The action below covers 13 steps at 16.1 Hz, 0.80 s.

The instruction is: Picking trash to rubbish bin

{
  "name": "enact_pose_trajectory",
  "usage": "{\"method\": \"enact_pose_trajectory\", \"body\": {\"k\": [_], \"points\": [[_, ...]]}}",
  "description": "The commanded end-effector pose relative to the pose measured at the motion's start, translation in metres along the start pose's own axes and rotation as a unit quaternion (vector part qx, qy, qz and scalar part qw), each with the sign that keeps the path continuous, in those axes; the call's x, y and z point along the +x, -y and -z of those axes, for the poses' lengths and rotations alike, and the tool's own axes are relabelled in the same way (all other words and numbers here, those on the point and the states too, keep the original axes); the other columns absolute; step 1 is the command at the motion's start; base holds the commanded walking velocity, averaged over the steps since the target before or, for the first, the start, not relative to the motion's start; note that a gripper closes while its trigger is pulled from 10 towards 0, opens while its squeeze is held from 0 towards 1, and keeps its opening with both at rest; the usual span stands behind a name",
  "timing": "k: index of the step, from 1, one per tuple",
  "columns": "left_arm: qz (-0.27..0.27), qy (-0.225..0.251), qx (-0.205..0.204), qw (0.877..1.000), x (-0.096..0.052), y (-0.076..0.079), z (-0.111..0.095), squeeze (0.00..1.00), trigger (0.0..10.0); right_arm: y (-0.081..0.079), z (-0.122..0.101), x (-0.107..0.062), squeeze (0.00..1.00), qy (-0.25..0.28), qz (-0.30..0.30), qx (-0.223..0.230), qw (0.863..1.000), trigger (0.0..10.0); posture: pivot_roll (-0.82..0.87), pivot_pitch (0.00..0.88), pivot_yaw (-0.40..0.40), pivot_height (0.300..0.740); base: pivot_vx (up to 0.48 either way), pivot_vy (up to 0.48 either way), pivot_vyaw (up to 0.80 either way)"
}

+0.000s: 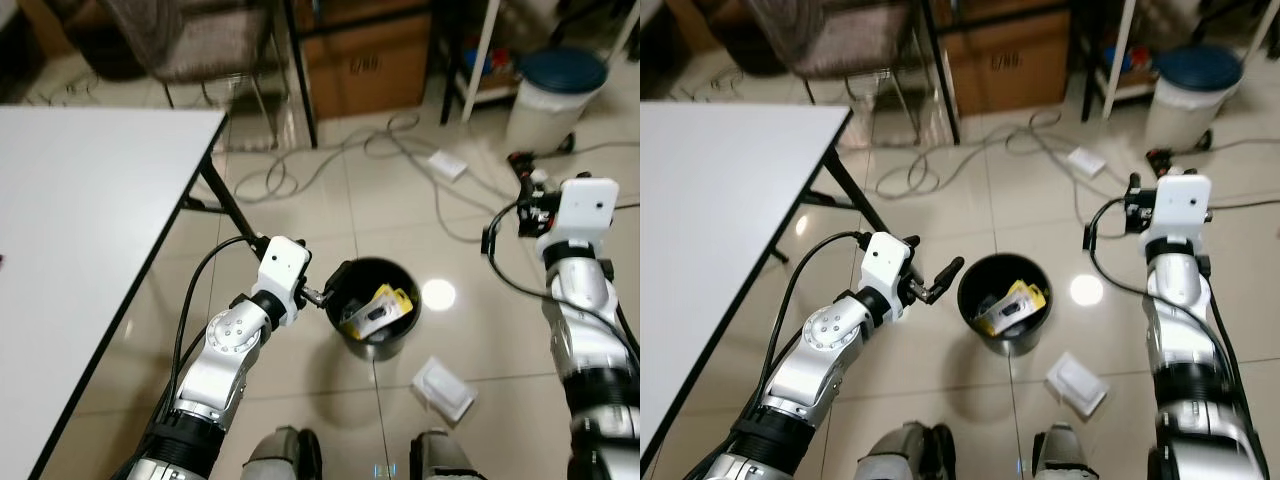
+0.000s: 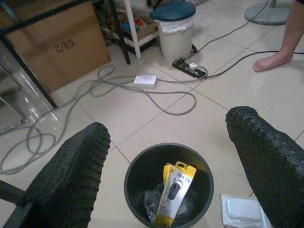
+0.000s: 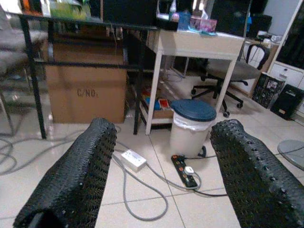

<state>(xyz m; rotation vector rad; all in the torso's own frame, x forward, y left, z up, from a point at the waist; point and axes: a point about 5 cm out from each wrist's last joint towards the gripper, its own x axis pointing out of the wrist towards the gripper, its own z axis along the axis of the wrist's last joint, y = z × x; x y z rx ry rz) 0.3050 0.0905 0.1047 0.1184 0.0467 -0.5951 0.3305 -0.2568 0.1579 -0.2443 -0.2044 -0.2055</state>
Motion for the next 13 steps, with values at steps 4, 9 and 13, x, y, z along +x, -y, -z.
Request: {"method": "enact_pose_trajectory", "body": {"k": [4, 9, 13], "points": [[-0.016, -0.005, -0.010, 1.000, -0.001, -0.007, 0.008, 0.00, 10.0, -0.029, -0.005, -0.029, 0.00, -0.004, -0.014, 0.035, 0.999, 10.0, -0.12, 0.099, 0.143, 0.740, 0.000, 0.000, 0.00], [-0.069, 0.028, -0.019, 0.997, 0.000, -0.011, -0.001, 0.00, 10.0, -0.037, 0.001, -0.050, 0.00, -0.044, 0.020, 0.072, 0.996, 10.0, -0.11, 0.084, 0.113, 0.740, 0.000, 0.000, 0.00], [-0.136, 0.046, -0.036, 0.989, -0.005, -0.029, -0.006, 0.00, 10.0, -0.044, -0.006, -0.062, 0.00, -0.056, 0.045, 0.083, 0.994, 10.0, -0.12, 0.071, 0.079, 0.740, 0.000, 0.000, 0.00]]}}
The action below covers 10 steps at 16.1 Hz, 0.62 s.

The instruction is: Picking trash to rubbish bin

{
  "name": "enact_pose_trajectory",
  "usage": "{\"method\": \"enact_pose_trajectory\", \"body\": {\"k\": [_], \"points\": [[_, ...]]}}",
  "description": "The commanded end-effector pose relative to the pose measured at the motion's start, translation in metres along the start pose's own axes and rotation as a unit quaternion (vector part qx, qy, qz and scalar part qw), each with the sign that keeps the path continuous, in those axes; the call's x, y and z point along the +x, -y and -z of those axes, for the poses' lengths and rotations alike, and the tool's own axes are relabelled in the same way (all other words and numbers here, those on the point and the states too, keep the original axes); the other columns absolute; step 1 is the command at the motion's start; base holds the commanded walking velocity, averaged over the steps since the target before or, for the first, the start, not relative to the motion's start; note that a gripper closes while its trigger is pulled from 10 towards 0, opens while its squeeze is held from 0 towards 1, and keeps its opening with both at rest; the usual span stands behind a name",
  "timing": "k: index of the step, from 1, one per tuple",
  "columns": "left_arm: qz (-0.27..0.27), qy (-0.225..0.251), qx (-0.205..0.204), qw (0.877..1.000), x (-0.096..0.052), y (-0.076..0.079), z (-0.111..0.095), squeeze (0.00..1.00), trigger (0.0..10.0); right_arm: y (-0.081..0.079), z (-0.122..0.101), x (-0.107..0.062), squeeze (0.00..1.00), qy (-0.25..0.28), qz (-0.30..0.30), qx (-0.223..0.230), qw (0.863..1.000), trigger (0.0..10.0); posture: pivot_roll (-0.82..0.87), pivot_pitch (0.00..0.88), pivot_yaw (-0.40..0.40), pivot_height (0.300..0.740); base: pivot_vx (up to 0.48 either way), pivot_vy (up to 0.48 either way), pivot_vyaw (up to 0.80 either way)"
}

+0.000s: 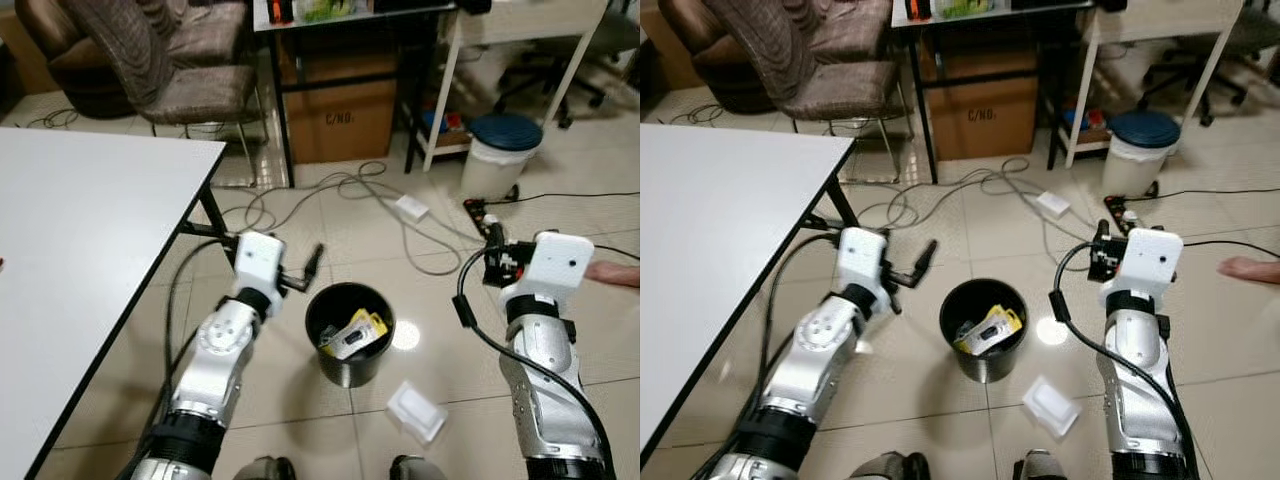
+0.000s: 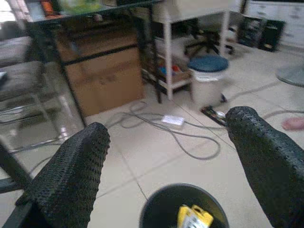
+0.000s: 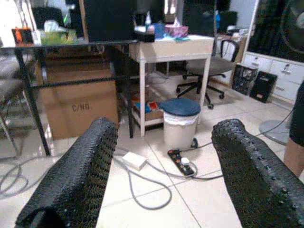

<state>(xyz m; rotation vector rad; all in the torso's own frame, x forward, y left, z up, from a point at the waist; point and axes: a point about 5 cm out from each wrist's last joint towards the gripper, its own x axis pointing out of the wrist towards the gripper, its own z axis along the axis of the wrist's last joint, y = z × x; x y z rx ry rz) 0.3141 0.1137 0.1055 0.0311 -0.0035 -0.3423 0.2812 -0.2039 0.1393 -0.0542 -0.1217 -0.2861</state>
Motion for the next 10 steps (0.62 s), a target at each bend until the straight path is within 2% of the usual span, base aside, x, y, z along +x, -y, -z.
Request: {"method": "enact_pose_trajectory", "body": {"k": [1, 5, 7, 10], "points": [[-0.017, 0.023, 0.000, 1.000, 0.003, -0.005, -0.010, 0.00, 10.0, -0.002, -0.003, -0.002, 0.00, -0.001, 0.003, -0.004, 1.000, 10.0, -0.12, 0.066, 0.076, 0.740, 0.000, 0.000, 0.00], [-0.053, 0.059, 0.001, 0.997, 0.005, -0.016, -0.028, 0.00, 10.0, -0.005, -0.013, -0.001, 0.00, 0.010, 0.000, -0.006, 1.000, 10.0, -0.12, 0.054, 0.075, 0.740, 0.000, 0.000, 0.00], [-0.066, 0.059, 0.009, 0.996, 0.004, -0.024, -0.028, 0.00, 10.0, -0.002, -0.017, -0.003, 0.00, 0.011, 0.004, -0.004, 1.000, 10.0, -0.12, 0.057, 0.073, 0.740, 0.000, 0.000, 0.00], [-0.077, 0.059, 0.011, 0.995, 0.004, -0.027, -0.028, 0.00, 10.0, -0.001, -0.017, -0.006, 0.00, 0.007, 0.003, -0.007, 1.000, 10.0, -0.12, 0.059, 0.073, 0.740, 0.000, 0.000, 0.00]]}}
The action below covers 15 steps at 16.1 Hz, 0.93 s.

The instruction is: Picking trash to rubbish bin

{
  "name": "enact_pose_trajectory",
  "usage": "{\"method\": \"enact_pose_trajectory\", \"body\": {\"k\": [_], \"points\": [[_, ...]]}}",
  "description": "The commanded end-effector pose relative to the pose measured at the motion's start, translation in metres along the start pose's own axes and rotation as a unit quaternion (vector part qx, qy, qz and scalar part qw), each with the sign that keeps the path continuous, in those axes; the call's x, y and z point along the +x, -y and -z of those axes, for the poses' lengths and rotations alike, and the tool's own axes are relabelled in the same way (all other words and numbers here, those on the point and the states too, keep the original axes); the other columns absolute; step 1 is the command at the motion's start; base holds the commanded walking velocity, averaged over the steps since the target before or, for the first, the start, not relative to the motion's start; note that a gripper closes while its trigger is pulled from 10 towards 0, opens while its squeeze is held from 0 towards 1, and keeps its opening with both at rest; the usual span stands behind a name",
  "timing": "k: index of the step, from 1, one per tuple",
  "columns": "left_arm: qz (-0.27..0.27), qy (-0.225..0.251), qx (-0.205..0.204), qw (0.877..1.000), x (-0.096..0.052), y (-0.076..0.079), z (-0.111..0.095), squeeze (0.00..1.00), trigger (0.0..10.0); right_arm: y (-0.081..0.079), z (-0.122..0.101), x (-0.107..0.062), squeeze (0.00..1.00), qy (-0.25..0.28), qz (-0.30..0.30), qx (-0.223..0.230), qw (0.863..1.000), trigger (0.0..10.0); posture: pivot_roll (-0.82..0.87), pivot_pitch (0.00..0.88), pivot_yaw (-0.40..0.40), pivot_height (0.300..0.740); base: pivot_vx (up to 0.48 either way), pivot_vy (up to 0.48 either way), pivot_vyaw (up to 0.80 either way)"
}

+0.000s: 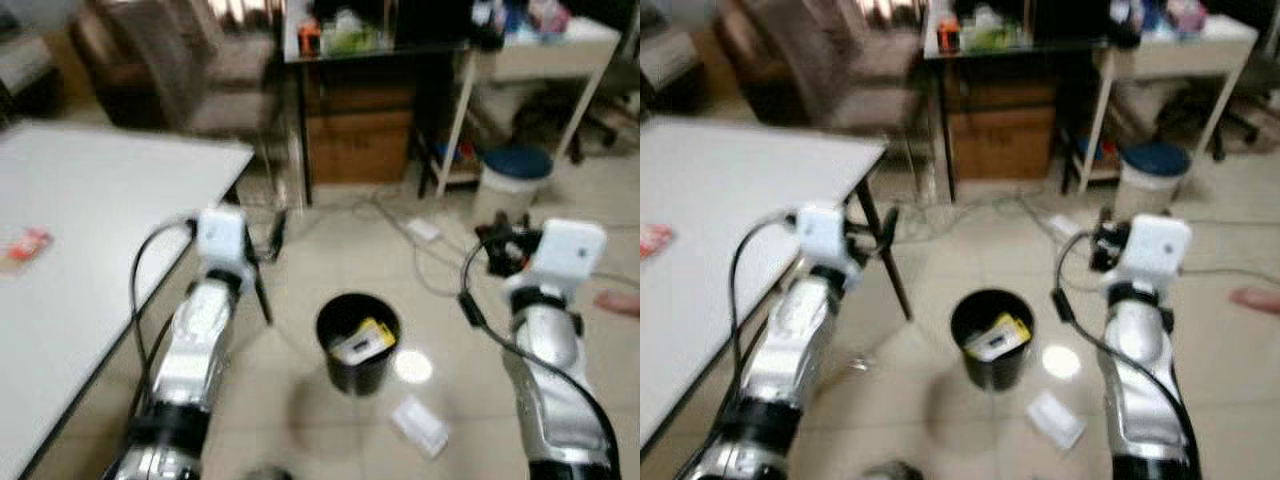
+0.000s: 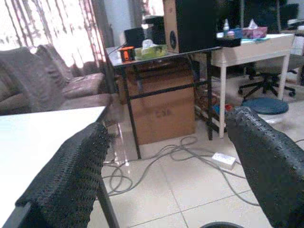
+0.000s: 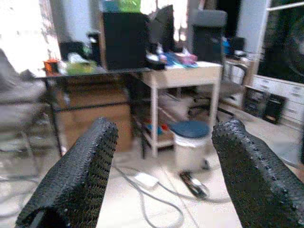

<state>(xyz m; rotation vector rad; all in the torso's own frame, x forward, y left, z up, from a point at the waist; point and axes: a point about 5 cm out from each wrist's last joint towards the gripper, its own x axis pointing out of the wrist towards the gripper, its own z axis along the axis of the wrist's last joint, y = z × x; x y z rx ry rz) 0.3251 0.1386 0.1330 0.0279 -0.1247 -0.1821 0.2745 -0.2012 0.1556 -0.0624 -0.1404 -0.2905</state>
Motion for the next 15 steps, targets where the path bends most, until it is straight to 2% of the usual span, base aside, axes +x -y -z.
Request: {"method": "enact_pose_trajectory", "body": {"k": [1, 3, 11, 15], "points": [[-0.003, 0.006, -0.001, 1.000, 0.0021, 0.0017, -0.0035, 0.00, 10.0, 0.0009, -0.0002, -0.0011, 0.00, -0.004, 0.001, -0.006, 1.000, 10.0, -0.13, 0.059, 0.073, 0.740, 0.000, 0.000, 0.00], [-0.008, 0.011, -0.004, 1.000, 0.0031, 0.0021, -0.0061, 0.00, 10.0, 0.0016, -0.0013, -0.0011, 0.00, -0.004, 0.001, -0.007, 1.000, 10.0, -0.13, 0.057, 0.075, 0.740, 0.000, 0.000, 0.00], [-0.009, 0.016, 0.000, 1.000, 0.0070, 0.0028, -0.0098, 0.00, 10.0, -0.0006, -0.0018, -0.0010, 0.00, -0.009, 0.000, -0.006, 1.000, 10.0, -0.13, 0.053, 0.076, 0.740, 0.000, 0.000, 0.51], [-0.015, 0.016, 0.001, 1.000, 0.0067, 0.0027, -0.0099, 0.00, 10.0, -0.0004, -0.0007, -0.0016, 0.00, -0.011, -0.003, -0.009, 1.000, 10.0, -0.13, 0.053, 0.076, 0.740, 0.000, 0.000, 0.77]]}}
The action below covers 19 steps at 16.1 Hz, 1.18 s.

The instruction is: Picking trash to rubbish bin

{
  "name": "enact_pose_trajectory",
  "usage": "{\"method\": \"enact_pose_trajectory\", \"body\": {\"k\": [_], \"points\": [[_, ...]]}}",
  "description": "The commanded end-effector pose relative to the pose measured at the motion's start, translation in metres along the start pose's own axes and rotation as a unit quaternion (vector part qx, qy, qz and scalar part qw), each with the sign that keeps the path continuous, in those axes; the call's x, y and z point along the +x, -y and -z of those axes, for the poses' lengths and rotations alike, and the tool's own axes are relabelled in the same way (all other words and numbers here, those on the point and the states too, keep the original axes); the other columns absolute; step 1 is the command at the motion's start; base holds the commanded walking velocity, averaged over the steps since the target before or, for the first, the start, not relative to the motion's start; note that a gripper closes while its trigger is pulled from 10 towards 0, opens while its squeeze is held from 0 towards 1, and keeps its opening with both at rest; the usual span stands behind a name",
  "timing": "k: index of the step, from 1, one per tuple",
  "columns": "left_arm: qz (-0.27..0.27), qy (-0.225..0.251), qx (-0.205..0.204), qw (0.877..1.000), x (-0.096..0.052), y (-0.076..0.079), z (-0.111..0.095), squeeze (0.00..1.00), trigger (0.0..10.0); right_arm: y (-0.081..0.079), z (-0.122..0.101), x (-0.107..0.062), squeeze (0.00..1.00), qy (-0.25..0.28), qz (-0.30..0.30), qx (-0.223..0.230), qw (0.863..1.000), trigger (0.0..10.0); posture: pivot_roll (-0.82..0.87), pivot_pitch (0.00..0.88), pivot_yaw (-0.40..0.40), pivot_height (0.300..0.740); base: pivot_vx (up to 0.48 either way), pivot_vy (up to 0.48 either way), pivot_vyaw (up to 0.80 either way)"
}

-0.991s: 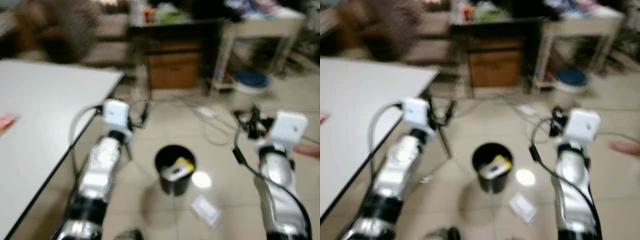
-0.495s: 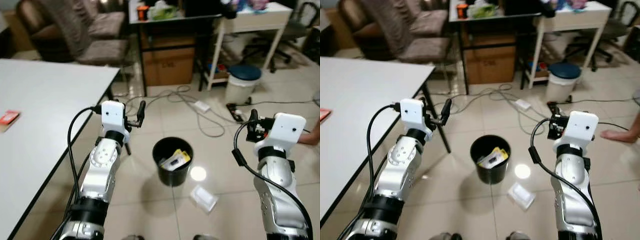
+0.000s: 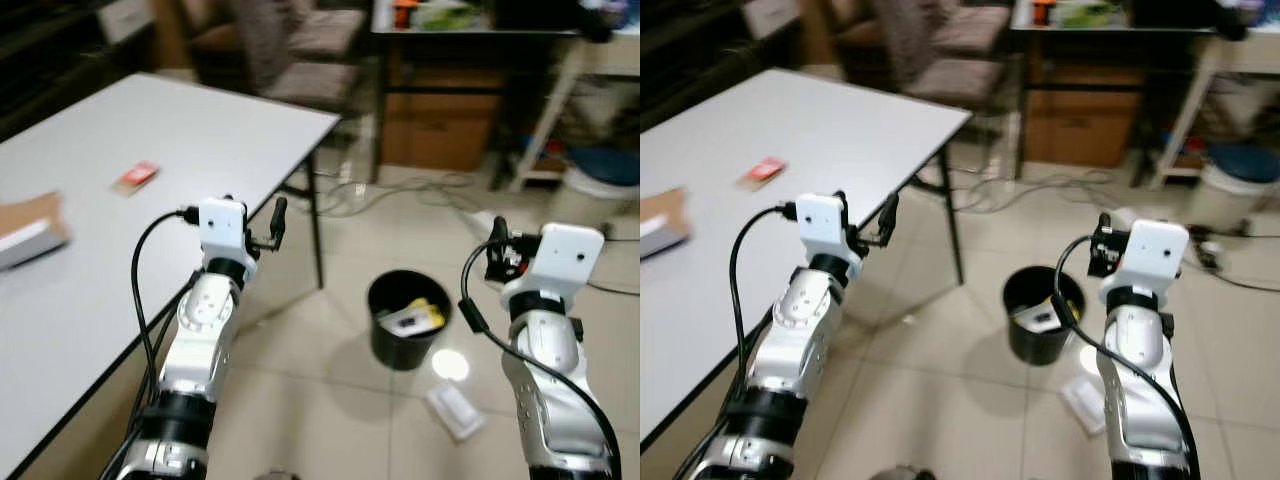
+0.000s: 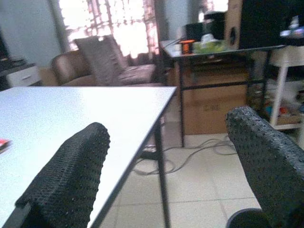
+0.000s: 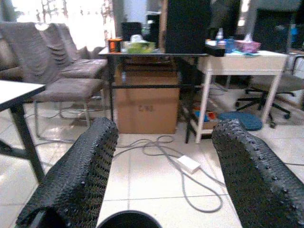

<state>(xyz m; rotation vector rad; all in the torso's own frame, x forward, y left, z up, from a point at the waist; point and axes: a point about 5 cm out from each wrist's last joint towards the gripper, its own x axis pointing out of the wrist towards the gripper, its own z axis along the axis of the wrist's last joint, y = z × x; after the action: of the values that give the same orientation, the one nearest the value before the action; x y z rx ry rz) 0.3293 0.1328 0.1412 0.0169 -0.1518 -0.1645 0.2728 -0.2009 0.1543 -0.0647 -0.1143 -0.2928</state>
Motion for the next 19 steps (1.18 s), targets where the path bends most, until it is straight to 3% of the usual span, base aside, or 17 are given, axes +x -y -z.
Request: {"method": "enact_pose_trajectory", "body": {"k": [1, 19], "points": [[-0.008, 0.003, 0.006, 1.000, 0.0012, -0.0031, -0.0026, 0.00, 10.0, -0.0012, -0.0018, 0.0004, 0.00, 0.001, -0.005, -0.005, 1.000, 10.0, -0.13, 0.056, 0.075, 0.740, 0.000, 0.000, 0.77], [-0.034, -0.013, 0.029, 0.999, 0.0097, -0.0097, 0.0005, 0.00, 10.0, -0.0054, -0.0001, -0.0027, 0.00, -0.006, -0.025, -0.004, 1.000, 10.0, -0.15, 0.064, 0.076, 0.740, 0.000, 0.000, 0.76]]}}
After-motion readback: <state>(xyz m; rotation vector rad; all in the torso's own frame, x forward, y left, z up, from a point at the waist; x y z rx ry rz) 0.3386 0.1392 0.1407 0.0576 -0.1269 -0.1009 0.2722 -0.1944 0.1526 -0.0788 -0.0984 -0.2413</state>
